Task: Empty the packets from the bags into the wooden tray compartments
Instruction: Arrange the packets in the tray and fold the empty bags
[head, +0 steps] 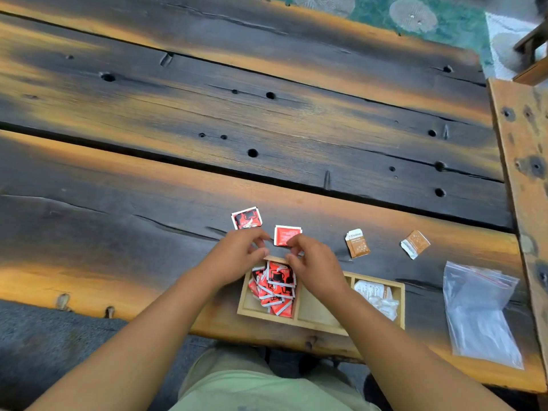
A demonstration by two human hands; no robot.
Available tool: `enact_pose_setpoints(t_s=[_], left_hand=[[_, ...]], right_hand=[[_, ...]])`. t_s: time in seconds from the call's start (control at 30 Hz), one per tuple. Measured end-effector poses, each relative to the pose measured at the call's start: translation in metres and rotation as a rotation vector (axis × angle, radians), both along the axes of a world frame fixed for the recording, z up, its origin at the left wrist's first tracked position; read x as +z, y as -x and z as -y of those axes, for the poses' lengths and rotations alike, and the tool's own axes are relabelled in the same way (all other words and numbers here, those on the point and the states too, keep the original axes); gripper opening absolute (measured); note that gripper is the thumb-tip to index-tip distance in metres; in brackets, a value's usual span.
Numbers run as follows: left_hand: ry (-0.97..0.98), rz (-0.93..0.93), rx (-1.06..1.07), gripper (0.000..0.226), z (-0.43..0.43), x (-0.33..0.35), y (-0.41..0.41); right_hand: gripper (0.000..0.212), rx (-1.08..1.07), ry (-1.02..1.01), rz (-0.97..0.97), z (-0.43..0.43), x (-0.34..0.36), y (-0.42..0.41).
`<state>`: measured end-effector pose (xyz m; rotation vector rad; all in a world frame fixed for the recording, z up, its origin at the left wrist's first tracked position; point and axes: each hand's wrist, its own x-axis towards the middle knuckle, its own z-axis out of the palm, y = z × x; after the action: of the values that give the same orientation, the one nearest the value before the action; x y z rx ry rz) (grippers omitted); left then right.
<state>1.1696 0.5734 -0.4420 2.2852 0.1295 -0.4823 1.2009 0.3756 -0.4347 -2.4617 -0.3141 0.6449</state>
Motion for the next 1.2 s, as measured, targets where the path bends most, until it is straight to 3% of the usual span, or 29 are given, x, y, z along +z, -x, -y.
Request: enact_pose_setpoints(t_s=[0.13, 0.27, 0.37, 0.63, 0.83, 0.97, 1.03, 1.13, 1.2], left_hand=[[-0.061, 0.022, 0.133, 0.029, -0.014, -0.020, -0.037], [-0.199, -0.051, 0.217, 0.059, -0.023, -0.046, -0.060], [-0.273, -0.068, 0.206, 0.053, -0.022, -0.058, -0.067], [-0.375, -0.028, 0.161, 0.046, -0.011, -0.054, -0.064], [-0.171, -0.138, 0.330, 0.031, -0.011, -0.042, -0.053], [0.033, -0.169, 0.508, 0.031, -0.018, -0.033, -0.038], [0.241, -0.168, 0.626, 0.018, -0.011, -0.021, -0.024], [0.651, -0.267, 0.776, 0.009, 0.007, 0.001, 0.000], [0.655, -0.287, 0.726, 0.004, 0.018, 0.005, 0.017]], right_hand=[[0.015, -0.177, 0.009, -0.094, -0.007, -0.021, -0.037], [0.040, -0.086, 0.134, -0.050, -0.015, -0.034, -0.055], [0.052, -0.023, 0.218, -0.031, -0.022, -0.042, -0.062], [0.048, 0.032, 0.330, -0.046, -0.029, -0.048, -0.066], [0.018, -0.073, 0.249, -0.071, -0.024, -0.036, -0.057], [0.021, -0.259, 0.008, -0.124, -0.007, -0.025, -0.040], [0.026, -0.352, -0.163, -0.255, 0.002, -0.016, -0.028], [0.012, -0.557, -0.478, -0.558, 0.013, -0.001, -0.004], [0.007, -0.606, -0.517, -0.635, 0.019, 0.000, 0.012]])
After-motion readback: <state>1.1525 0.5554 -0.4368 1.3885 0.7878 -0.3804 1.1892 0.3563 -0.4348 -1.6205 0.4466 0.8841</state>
